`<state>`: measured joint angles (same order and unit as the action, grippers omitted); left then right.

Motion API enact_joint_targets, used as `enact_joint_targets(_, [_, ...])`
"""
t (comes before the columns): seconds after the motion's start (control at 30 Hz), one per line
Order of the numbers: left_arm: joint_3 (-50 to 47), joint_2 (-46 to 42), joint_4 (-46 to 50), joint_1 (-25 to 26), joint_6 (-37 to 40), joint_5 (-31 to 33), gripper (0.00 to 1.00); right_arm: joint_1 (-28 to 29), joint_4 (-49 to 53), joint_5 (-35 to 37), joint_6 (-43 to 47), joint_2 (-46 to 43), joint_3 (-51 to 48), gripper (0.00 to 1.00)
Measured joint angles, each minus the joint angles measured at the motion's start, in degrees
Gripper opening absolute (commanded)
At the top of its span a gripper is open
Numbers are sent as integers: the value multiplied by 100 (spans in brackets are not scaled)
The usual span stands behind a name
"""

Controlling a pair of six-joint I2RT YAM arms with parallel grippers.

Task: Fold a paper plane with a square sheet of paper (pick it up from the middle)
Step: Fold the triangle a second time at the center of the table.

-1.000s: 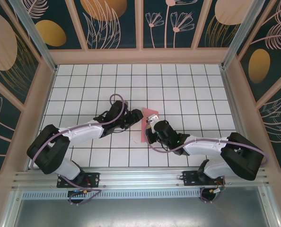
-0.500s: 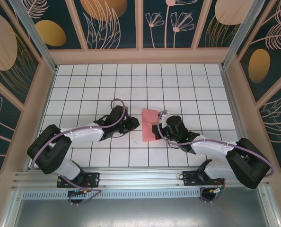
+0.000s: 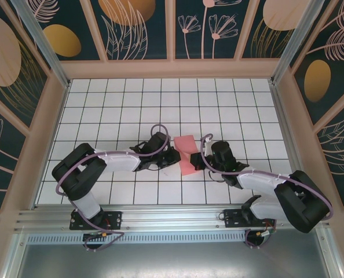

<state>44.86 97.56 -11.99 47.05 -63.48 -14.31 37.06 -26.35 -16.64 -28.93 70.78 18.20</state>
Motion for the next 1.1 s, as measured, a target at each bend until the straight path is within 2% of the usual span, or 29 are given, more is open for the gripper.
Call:
enact_joint_targets(0.23, [-317,-649,68,0,-184,669,17,96,-339,37,-728,0,-24,0])
enact_joint_targets(0.53, [-708,-1469,221,-61,-282,1185,17,920,-417,1139,-1519,83,149,0])
enact_joint_targets(0.73, [-787,-1458,164,-70,-278,1062,14,1322,-435,1670,-1956,518,393,0])
enact_joint_targets(1.1, [-833,-437,-466,-70,-304,186,10,1331,-439,1799,-2118,848,365,0])
